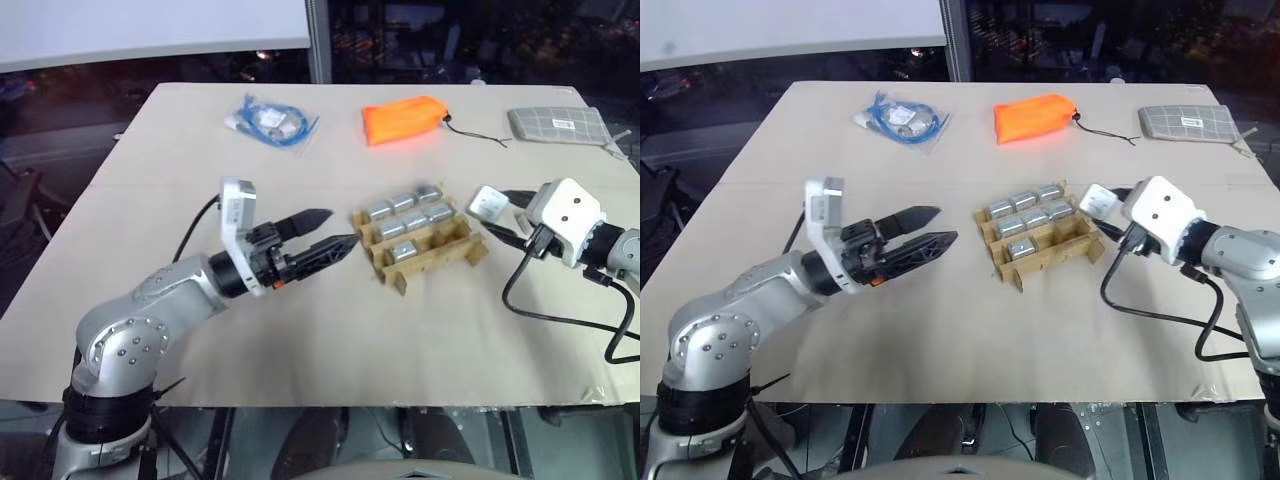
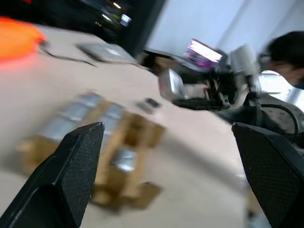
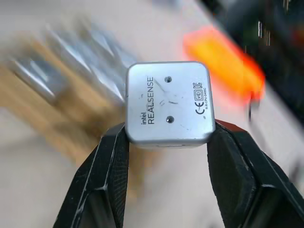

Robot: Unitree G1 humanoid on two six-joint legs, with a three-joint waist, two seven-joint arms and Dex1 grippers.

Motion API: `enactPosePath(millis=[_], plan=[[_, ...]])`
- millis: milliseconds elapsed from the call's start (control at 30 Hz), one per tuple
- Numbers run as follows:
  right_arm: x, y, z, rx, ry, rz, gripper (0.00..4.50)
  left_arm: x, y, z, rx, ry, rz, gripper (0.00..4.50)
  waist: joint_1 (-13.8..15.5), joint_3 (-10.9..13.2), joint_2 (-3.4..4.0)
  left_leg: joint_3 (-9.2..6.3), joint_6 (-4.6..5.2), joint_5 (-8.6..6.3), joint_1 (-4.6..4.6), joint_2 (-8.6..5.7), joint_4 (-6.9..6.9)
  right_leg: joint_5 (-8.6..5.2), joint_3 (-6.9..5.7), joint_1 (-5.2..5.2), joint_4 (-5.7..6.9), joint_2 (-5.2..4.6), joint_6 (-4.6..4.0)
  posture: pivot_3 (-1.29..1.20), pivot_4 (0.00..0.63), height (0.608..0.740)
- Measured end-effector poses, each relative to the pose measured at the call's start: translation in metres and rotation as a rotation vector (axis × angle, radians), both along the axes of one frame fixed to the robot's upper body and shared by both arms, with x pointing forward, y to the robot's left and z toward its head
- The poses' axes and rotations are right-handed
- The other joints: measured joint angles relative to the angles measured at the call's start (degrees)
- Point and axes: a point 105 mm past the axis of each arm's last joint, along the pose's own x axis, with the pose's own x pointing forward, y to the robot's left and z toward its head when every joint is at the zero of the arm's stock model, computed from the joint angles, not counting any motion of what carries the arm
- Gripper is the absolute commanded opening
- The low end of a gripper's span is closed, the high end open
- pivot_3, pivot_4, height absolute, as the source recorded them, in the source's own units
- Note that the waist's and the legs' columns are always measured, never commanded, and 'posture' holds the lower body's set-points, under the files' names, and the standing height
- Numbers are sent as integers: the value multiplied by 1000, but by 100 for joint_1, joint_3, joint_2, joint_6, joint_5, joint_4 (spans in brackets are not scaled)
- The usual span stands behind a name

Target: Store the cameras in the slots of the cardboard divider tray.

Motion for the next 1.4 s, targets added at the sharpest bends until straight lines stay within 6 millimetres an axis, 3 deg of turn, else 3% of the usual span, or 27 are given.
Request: enactPosePath(millis=[67,200,367,700,967,1133,1200,1333,1400], plan=[[-12,29,-6,13,3,97,1844,6,-7,-3,-24,73,-7,4500,14,1,-1,-4,-1,1,-2,0,10,0,-3,-1,6,0,0,0,150,740],[-25,60,-10,28,-9,191,1844,13,-13,-1,-61,146,-4,4500,32,2,-3,-3,-24,14,-5,-4,14,0,-3,-1,4,-3,0,0,150,740],[-31,77,-11,24,-26,237,1844,18,-17,3,-105,197,-3,4500,48,2,-4,-3,-26,15,-5,-5,14,0,-4,-1,4,-4,-1,0,150,740],[-32,89,-10,40,-41,253,1844,14,-28,-1,-104,244,-35,4500,52,2,-4,-2,-27,16,-5,-5,13,0,-2,-2,4,-3,-2,0,150,740],[-30,90,-6,46,-60,244,1837,11,-32,0,-91,238,-68,773,61,2,-4,-2,-27,16,-5,-5,13,0,-3,-2,4,-3,-2,0,150,740],[-29,90,-8,59,-36,239,1837,13,-32,-1,-85,242,-70,674,62,2,-4,-1,-27,16,-5,-5,13,0,-2,-1,4,-3,-2,0,150,740],[-28,90,-9,82,0,233,2880,15,-32,-2,-84,252,-74,674,66,2,-4,-2,-27,16,-5,-5,13,0,-3,-1,4,-3,-2,0,150,740],[-30,83,-6,105,-9,202,4449,20,-40,3,-65,230,-108,674,117,3,-5,-6,-27,16,-8,-8,13,0,-7,-2,4,-4,-1,0,150,740],[-31,73,-11,111,20,161,4449,26,-40,11,-57,198,-110,674,167,3,-6,-8,-27,16,-9,-10,13,0,-10,-1,2,-5,-2,0,150,740]])
